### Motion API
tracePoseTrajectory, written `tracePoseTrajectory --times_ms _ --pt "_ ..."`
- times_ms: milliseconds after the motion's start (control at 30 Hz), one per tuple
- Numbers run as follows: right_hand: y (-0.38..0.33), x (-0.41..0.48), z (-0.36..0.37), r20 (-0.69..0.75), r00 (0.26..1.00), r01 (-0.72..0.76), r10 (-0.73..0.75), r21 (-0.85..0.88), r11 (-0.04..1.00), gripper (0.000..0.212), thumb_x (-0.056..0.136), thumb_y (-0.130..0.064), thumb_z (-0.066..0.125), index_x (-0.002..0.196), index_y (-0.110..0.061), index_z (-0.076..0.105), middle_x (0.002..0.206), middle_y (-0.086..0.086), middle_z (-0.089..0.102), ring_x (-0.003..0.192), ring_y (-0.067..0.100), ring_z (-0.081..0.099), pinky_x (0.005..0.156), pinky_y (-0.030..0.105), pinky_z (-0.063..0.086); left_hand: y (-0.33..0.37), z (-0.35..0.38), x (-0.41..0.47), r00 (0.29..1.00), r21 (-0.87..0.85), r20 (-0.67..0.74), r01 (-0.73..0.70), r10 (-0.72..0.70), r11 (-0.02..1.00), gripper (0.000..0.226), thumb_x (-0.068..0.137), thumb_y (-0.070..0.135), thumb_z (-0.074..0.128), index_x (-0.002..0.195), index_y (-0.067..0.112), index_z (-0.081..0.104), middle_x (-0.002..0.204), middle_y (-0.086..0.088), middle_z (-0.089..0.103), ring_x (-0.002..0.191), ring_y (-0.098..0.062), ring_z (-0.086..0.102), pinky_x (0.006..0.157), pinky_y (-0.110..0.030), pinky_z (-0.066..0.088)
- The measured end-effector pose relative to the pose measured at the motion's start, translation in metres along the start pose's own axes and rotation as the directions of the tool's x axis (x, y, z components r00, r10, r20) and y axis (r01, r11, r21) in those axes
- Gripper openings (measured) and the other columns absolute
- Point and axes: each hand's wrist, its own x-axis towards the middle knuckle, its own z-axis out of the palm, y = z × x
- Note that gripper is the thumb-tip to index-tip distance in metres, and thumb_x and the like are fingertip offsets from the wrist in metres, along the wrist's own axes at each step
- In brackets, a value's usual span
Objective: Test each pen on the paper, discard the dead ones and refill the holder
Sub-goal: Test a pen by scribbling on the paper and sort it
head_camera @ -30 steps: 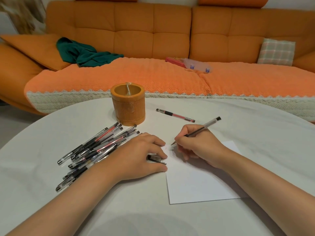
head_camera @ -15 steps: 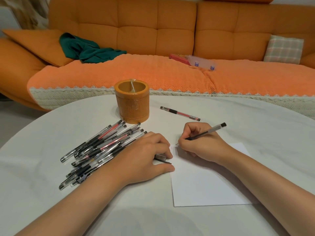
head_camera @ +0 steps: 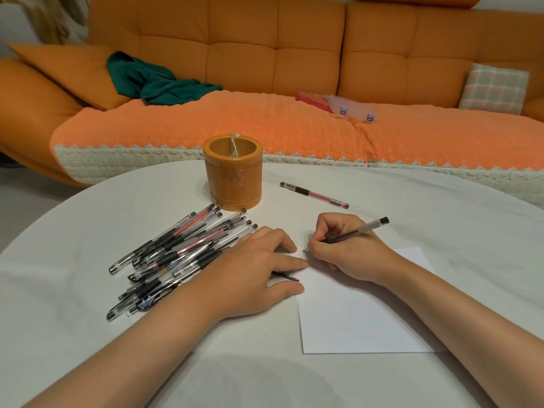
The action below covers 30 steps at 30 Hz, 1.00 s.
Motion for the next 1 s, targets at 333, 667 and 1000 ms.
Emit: tracePoseTrajectory --times_ms 333,667,1000 --pt "-0.0005 0.0016 0.0015 0.007 1.0 0.005 -0.005 -0.041 0.999 0.021 0.083 -0.001 0.067 0.067 -0.011 0.055 0.052 -0.007 0.056 0.047 0.009 0.046 0.048 0.022 0.037 0.0007 0.0013 -0.0009 1.0 0.045 0.007 -0.006 0.006 0.999 0.043 0.092 0.059 0.052 0.133 0.045 0.056 0.128 0.016 0.043 0.123 -0.004 0.034 0.102 -0.025 0.033" --pt "0.0013 0.0003 0.0037 -0.019 0.999 0.028 -0.029 -0.088 0.996 0.022 0.076 -0.001 0.067 0.065 -0.009 0.05 0.06 0.001 0.052 0.055 0.013 0.041 0.052 0.026 0.033 0.001 0.0008 0.0008 1.0 0.008 -0.019 -0.006 0.007 1.0 0.041 0.088 0.059 0.054 0.126 0.044 0.063 0.121 0.017 0.046 0.117 -0.003 0.038 0.098 -0.03 0.04" --pt "0.0025 0.0006 0.0012 0.008 1.0 0.022 -0.022 -0.064 0.998 0.024 0.079 0.0 0.067 0.064 -0.012 0.053 0.06 0.0 0.054 0.053 0.011 0.042 0.05 0.023 0.033 0.0018 0.0001 -0.0005 1.0 0.013 -0.001 -0.007 0.007 1.0 0.041 0.091 0.058 0.053 0.128 0.044 0.062 0.126 0.015 0.047 0.121 -0.005 0.037 0.102 -0.032 0.039"
